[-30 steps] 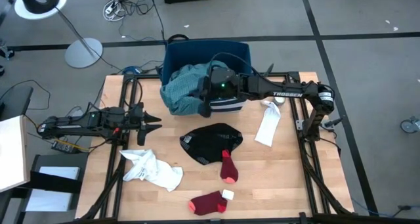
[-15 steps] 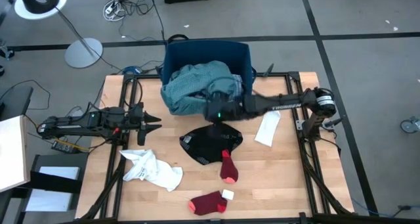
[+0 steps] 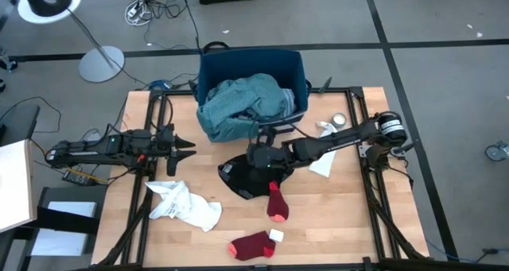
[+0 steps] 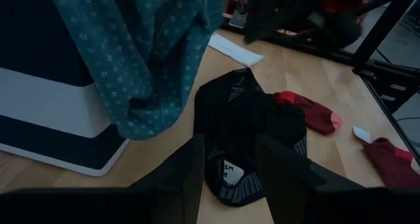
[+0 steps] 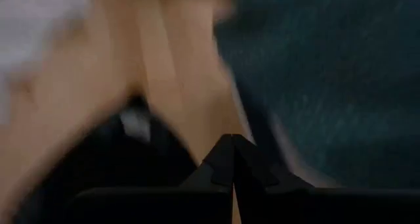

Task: Sort clothes
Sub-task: Put the green shirt into the blue laundry bin

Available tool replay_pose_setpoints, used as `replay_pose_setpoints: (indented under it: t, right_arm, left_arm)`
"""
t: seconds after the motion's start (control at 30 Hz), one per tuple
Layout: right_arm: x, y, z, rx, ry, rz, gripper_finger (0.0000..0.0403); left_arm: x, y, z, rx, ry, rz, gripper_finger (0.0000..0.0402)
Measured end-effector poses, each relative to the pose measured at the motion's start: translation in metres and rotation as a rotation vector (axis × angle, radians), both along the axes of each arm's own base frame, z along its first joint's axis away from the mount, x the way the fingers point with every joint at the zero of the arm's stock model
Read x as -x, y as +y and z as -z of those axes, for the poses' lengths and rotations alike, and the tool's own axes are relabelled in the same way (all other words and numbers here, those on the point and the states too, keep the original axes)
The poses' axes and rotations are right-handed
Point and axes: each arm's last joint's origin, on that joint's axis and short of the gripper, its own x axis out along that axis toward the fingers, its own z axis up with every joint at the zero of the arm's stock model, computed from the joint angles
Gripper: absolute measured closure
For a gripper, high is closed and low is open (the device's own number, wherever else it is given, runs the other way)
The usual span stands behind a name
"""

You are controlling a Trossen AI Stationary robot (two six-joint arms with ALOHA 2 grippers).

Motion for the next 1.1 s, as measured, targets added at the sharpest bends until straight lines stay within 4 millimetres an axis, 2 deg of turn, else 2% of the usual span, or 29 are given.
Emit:
replay_pose_setpoints:
  t: [0.07,0.13,0.27,0.37,0.47,0.53,0.6,0.73,0.77,0.93,1.1]
  right_arm:
    - [-0.002,0.001,-0.019,-0.005,-0.089,0.003,0.0403]
    - [0.001,-0.001,-0.021,-0.011,-0.090,0.027,0.0403]
    - [0.000,-0.001,0.008,-0.057,0.012,0.060,0.0403]
    - [-0.003,-0.001,0.014,-0.070,-0.027,0.102,0.0403]
    - [-0.005,0.003,0.049,-0.049,0.047,0.125,0.0403]
    - [-0.006,0.008,0.066,0.024,0.078,0.127,0.0403]
    - [-0.011,0.012,0.075,0.126,0.084,0.114,0.0403]
    - [-0.022,0.013,0.118,0.266,0.196,0.061,0.0403]
    - [-0.027,0.013,0.124,0.295,0.188,0.041,0.0403]
    - [-0.056,0.008,0.141,0.508,0.149,-0.029,0.0403]
    - [-0.087,-0.001,0.121,0.743,0.169,-0.048,0.0403]
  left_arm:
    - [0.000,0.000,0.000,0.000,0.000,0.000,0.0259]
    - [0.000,0.000,0.000,0.000,0.001,0.000,0.0259]
    - [0.000,0.000,0.000,0.000,0.002,0.000,0.0259]
    - [0.000,0.000,0.000,0.000,0.002,0.000,0.0259]
    - [0.000,0.000,0.000,0.000,0.000,0.000,0.0259]
    - [0.000,0.000,0.000,0.000,0.001,0.000,0.0259]
    - [0.000,0.000,0.000,0.000,-0.003,0.000,0.0259]
    - [0.000,0.000,0.000,0.000,-0.004,0.000,0.0259]
    - [0.000,0.000,0.000,0.001,-0.004,0.000,0.0259]
    - [0.000,0.000,0.000,0.003,-0.003,-0.001,0.0259]
    - [0.000,0.000,0.000,0.002,-0.002,-0.001,0.0259]
